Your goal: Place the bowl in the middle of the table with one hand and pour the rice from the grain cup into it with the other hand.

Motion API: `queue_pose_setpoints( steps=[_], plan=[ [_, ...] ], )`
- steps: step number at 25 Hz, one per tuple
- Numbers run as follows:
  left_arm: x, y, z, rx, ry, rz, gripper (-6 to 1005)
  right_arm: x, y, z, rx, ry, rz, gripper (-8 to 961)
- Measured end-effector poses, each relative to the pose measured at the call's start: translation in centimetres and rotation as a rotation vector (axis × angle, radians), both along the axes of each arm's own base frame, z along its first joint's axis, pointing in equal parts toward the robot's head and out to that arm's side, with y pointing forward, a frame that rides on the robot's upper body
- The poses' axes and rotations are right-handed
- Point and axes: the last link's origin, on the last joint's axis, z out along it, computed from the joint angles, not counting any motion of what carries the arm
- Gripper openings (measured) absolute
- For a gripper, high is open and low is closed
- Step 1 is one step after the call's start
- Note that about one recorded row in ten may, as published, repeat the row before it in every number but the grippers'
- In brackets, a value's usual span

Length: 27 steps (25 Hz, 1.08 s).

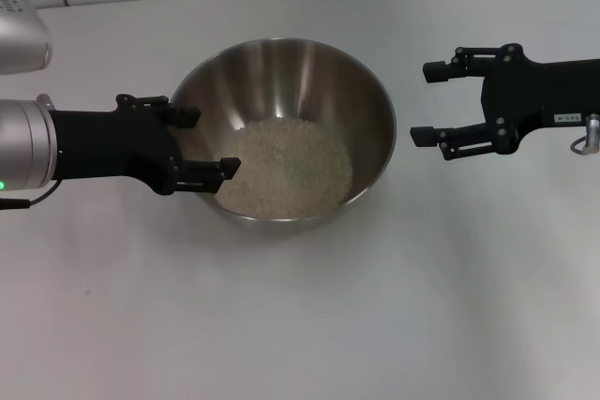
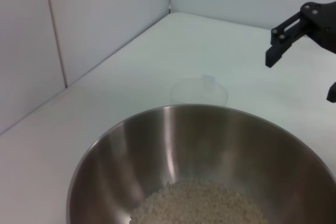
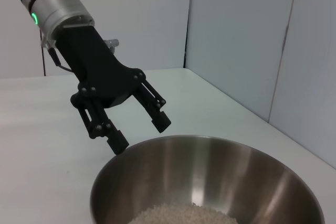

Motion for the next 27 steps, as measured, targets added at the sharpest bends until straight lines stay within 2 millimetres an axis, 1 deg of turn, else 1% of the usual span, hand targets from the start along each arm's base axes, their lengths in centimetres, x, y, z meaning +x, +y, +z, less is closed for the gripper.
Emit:
queue_pose_setpoints(
  steps=[3,5,6,7,8,9,10,11,14,15,16,20,27],
  plan=[
    [0.0,0.0,0.0,-0.002,0.001,-0.002,826,-0.1,0.1,0.1,0.002,-0.002,0.004,824],
    [0.1,0.0,0.0,-0.006,0.003,-0.004,827,-0.7,0.7,0.4,0.005,-0.028,0.029,824],
    [0.1,0.0,0.0,-0.006,0.003,-0.004,827,-0.7,0.7,0.4,0.005,-0.028,0.029,824],
    [0.1,0.0,0.0,-0.006,0.003,-0.004,827,-1.6,1.6,0.6,-0.016,-0.095,0.063,824],
    [0.3,0.0,0.0,-0.015,0.006,-0.012,827,-1.6,1.6,0.6,-0.016,-0.095,0.063,824],
    [0.5,0.0,-0.1,-0.021,0.007,-0.018,827,-2.1,2.1,0.6,-0.038,-0.141,0.076,824],
    [0.6,0.1,0.0,-0.029,0.009,-0.024,827,-3.5,3.2,0.6,-0.082,-0.227,0.092,824],
    [0.6,0.1,0.0,-0.029,0.009,-0.024,827,-3.5,3.2,0.6,-0.082,-0.227,0.092,824],
    [0.8,0.1,0.0,-0.034,0.01,-0.029,827,-5.3,4.5,0.2,-0.138,-0.325,0.103,824],
    [0.8,0.1,0.1,-0.034,0.009,-0.03,827,-6.1,4.9,-0.2,-0.163,-0.362,0.113,824],
    [0.8,0.1,0.1,-0.034,0.009,-0.03,827,-6.1,4.9,-0.2,-0.163,-0.362,0.113,824],
    [0.8,0.1,0.1,-0.033,0.009,-0.03,827,-7.3,5.2,-0.4,-0.161,-0.383,0.134,824],
    [0.8,0.1,0.1,-0.031,0.01,-0.033,827,-7.2,5.1,-0.2,-0.134,-0.374,0.13,824]
  ],
)
